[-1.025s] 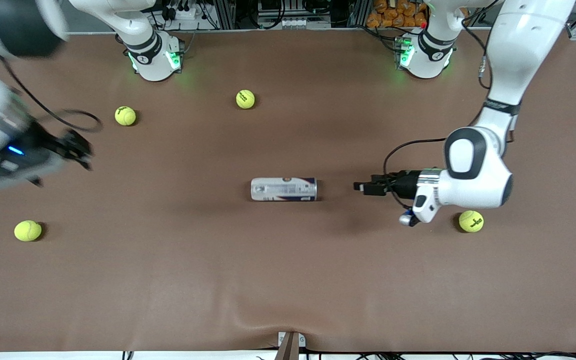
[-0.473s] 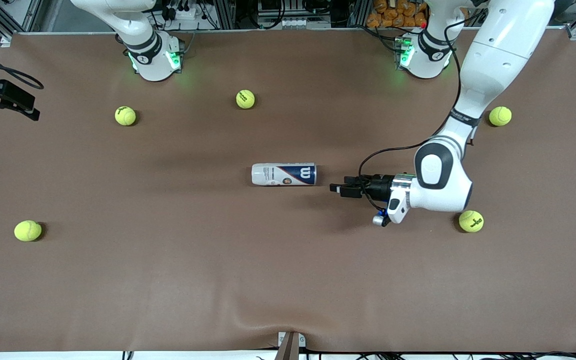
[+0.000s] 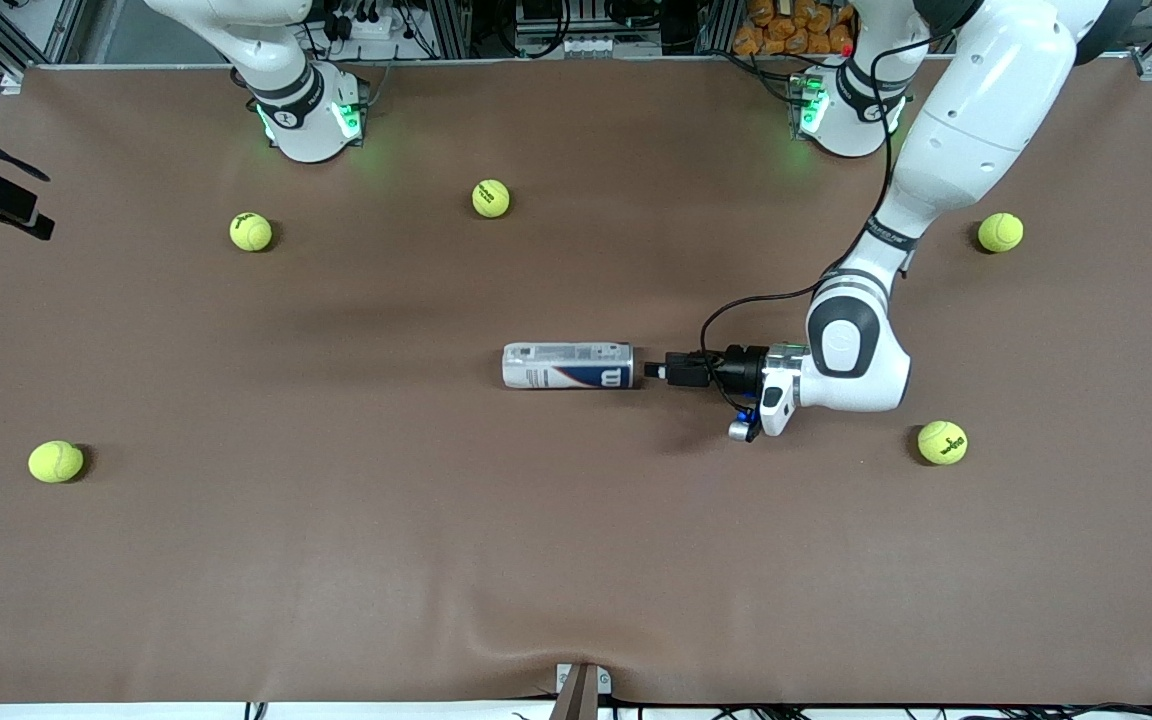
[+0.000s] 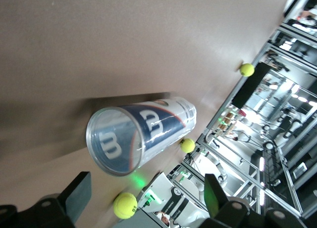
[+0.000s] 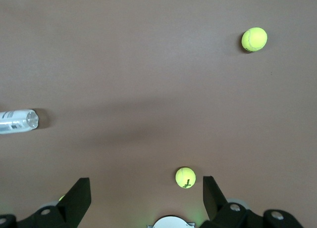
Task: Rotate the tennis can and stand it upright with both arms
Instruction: 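Grasp the can's end with the left gripper while the right gripper retracts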
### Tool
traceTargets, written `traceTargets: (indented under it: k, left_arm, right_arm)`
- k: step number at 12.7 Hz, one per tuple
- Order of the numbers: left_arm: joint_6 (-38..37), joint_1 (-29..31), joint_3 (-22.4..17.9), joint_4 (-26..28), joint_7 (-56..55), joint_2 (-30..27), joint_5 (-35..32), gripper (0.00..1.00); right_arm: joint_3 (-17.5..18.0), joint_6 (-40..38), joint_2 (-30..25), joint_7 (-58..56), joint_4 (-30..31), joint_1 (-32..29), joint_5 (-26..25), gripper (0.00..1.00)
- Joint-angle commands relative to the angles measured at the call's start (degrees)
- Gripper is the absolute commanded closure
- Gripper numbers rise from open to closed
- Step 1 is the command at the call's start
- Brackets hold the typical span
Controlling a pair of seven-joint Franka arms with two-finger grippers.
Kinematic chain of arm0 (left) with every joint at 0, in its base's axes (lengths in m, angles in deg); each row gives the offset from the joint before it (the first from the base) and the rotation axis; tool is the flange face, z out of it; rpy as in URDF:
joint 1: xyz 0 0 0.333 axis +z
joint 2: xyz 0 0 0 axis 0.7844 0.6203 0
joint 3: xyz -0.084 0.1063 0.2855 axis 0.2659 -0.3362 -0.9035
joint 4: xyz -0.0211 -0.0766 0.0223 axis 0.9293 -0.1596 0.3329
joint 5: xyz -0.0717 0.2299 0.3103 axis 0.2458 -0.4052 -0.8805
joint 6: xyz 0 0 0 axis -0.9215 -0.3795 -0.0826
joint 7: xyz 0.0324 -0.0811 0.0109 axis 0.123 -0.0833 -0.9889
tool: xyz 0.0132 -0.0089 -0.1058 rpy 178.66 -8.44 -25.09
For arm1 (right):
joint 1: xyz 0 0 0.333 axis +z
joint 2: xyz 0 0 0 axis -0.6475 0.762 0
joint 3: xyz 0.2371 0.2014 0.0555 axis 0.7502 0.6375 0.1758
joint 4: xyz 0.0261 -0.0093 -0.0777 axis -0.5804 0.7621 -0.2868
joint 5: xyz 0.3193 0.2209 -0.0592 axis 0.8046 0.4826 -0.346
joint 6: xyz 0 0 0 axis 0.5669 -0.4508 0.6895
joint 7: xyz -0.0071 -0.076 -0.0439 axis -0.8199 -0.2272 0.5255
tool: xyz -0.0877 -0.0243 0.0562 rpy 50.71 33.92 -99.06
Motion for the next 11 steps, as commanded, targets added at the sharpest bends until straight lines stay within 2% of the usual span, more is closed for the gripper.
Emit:
traceTargets:
  k: [1, 7, 8, 11]
  left_arm:
    - [0.6, -0.2, -0.1, -0.6, 4.6, 1.4, 3.8, 0.00]
    - [1.3, -0.8, -0.1, -5.6, 6.3, 5.6, 6.3, 0.02]
    - [1.3, -1.0, -0.1, -5.9, 6.8, 6.0, 6.9, 0.10]
    - [1.3, -2.0, -0.1, -5.9, 7.3, 6.5, 8.6, 0.25]
  right_arm:
    - [1.0, 0.8, -0.4, 1.2, 0.6, 0.1, 1.3, 0.00]
    - [0.9, 1.8, -0.1, 1.1, 0.6, 1.0, 0.7, 0.00]
    - [0.9, 1.7, -0.1, 1.1, 0.6, 0.9, 0.8, 0.00]
    - [0.9, 2.1, -0.1, 1.0, 0.6, 1.1, 0.4, 0.00]
